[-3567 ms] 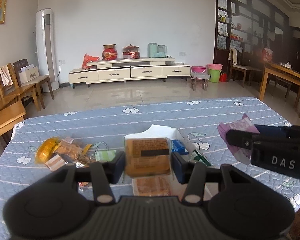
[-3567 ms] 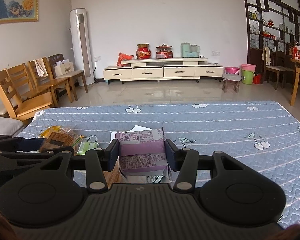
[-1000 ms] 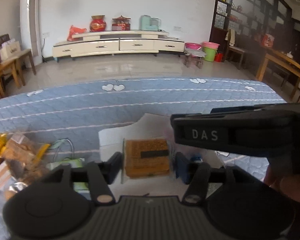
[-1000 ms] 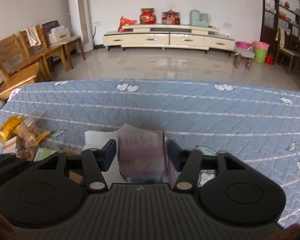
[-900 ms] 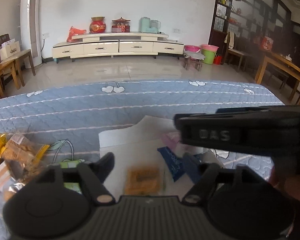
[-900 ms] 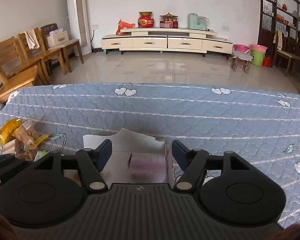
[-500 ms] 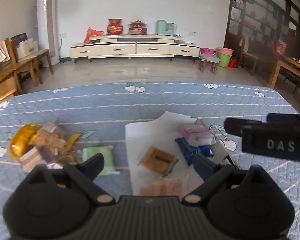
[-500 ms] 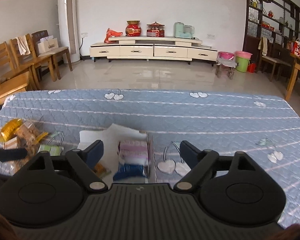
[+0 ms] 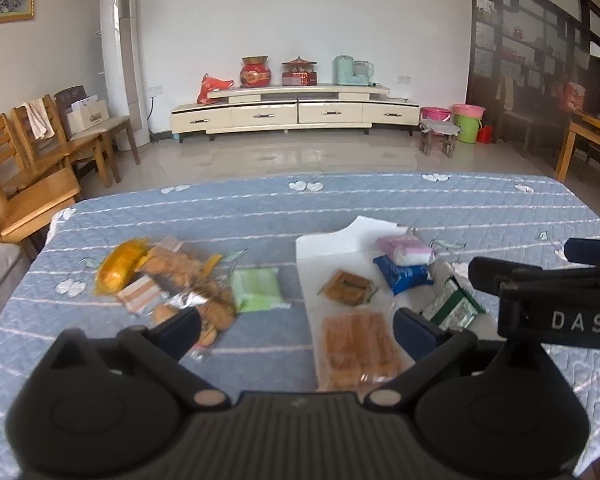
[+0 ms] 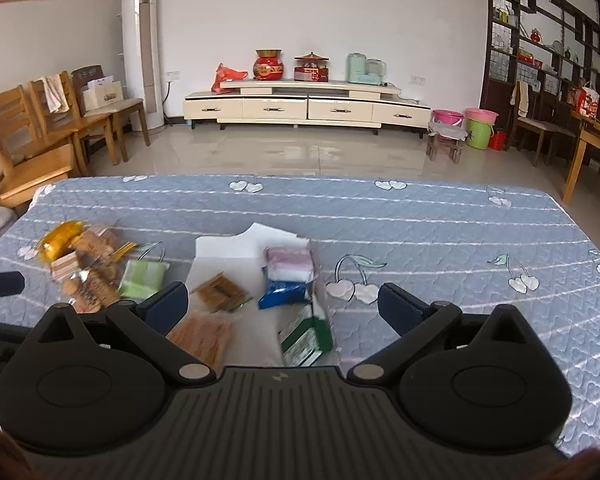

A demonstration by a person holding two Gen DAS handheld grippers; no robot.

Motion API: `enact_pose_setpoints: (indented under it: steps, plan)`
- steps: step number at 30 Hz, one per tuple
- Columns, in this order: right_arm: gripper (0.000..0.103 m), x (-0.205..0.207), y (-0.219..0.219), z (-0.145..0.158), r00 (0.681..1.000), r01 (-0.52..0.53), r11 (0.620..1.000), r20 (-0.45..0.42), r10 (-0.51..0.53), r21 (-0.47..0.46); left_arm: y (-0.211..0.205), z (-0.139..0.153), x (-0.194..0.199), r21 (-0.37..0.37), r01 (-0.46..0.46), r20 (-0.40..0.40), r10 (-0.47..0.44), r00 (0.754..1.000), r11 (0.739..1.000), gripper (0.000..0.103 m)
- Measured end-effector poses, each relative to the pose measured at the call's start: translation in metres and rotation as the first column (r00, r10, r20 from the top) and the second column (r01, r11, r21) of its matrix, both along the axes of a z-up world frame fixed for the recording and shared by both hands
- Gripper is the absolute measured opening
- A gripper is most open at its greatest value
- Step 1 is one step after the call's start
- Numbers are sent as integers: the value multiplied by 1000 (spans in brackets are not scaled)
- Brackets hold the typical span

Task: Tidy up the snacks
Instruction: 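Withdraw both open tools from the tray back toward the snack pile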

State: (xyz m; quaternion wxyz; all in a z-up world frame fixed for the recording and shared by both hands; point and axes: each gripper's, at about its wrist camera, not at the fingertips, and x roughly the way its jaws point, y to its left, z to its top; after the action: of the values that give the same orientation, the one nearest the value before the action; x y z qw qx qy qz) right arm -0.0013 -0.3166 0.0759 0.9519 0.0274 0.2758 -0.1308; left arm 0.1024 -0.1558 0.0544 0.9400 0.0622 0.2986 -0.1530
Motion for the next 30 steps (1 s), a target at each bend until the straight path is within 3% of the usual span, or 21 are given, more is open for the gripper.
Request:
enact_pose_setpoints:
  steps: [14, 30]
  plan:
    - [103, -21, 39, 0, 999, -33, 999, 14, 33, 26, 43, 2, -18, 15, -77, 18, 77, 997, 997, 101]
    - [103, -15, 76, -4, 994, -112, 993, -1, 112, 23, 81, -5, -18, -13, -153, 4, 153, 988, 988, 101]
